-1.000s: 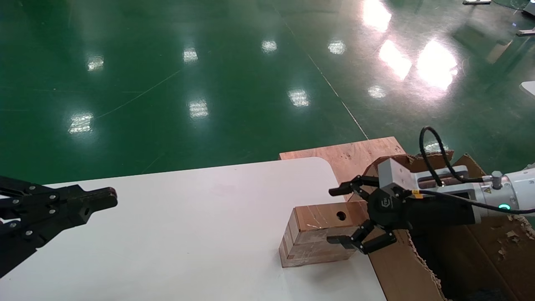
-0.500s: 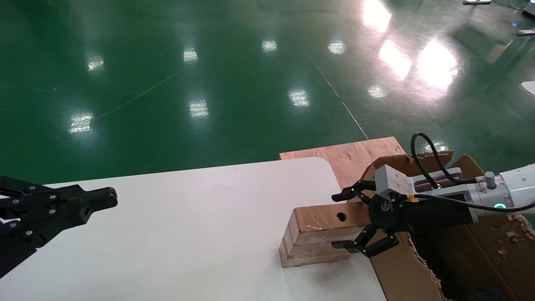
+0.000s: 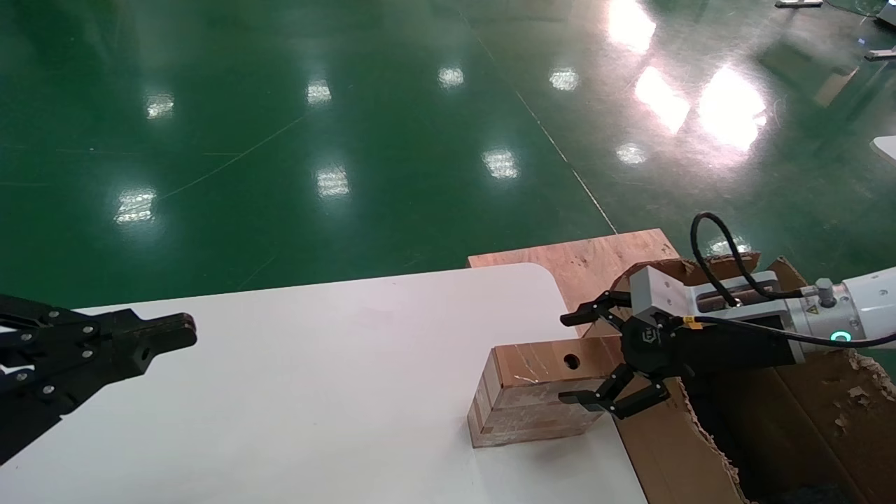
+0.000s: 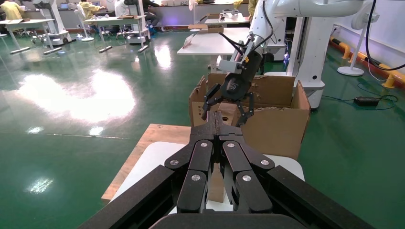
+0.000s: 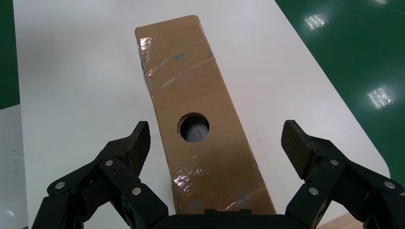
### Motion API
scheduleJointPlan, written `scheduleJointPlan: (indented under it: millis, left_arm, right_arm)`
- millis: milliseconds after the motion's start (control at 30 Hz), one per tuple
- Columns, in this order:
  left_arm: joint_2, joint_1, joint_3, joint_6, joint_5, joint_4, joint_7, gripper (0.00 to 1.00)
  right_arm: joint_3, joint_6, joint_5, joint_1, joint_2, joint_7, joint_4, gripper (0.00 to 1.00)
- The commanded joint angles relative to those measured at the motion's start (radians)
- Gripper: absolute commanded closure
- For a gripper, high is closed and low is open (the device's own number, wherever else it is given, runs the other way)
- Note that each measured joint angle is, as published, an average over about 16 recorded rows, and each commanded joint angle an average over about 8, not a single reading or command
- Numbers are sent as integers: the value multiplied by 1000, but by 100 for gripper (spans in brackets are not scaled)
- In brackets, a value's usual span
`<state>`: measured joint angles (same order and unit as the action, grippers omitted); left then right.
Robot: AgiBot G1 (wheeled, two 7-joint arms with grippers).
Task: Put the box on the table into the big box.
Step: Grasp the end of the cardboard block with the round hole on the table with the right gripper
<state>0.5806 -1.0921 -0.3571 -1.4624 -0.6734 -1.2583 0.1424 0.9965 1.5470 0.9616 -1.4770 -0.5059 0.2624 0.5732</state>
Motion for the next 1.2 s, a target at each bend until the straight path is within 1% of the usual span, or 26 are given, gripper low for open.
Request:
scheduleJointPlan:
  millis: [33, 233, 267, 300, 367, 400, 500, 533, 567, 633, 667, 1200]
  left_arm:
    - [0, 0, 0, 0, 0, 0, 0, 100]
    - [0, 0, 0, 0, 0, 0, 0, 100]
    - [0, 0, 0, 0, 0, 0, 0, 98]
    - [0, 0, 0, 0, 0, 0, 0, 88]
    - [0, 0, 0, 0, 0, 0, 0, 63]
    - [0, 0, 0, 0, 0, 0, 0, 50]
    - [0, 0, 0, 0, 0, 0, 0, 13]
    - [0, 0, 0, 0, 0, 0, 0, 2]
    - [0, 0, 0, 0, 0, 0, 0, 0]
    - [0, 0, 0, 0, 0, 0, 0, 0]
    - [0, 0, 0, 0, 0, 0, 0, 0]
    - [0, 0, 0, 0, 0, 0, 0, 0]
  right_arm:
    - [0, -2, -1, -3, 4, -3, 7, 0]
    - [2, -9, -2, 1, 13, -11, 29, 0]
    - [3, -10, -2, 1, 14, -12, 32, 0]
    - [3, -11, -2, 1, 15, -13, 34, 0]
    - [4, -13, -1, 1, 16, -15, 38, 1]
    - [4, -13, -1, 1, 16, -15, 39, 8]
    - [5, -14, -1, 1, 17, -16, 41, 46]
    - [5, -14, -1, 1, 17, -16, 41, 58]
    - [5, -14, -1, 1, 17, -16, 40, 71]
    - [5, -14, -1, 1, 17, -15, 40, 95]
    - [5, -14, -1, 1, 17, -15, 40, 100]
    - [4, -13, -2, 2, 16, -14, 37, 100]
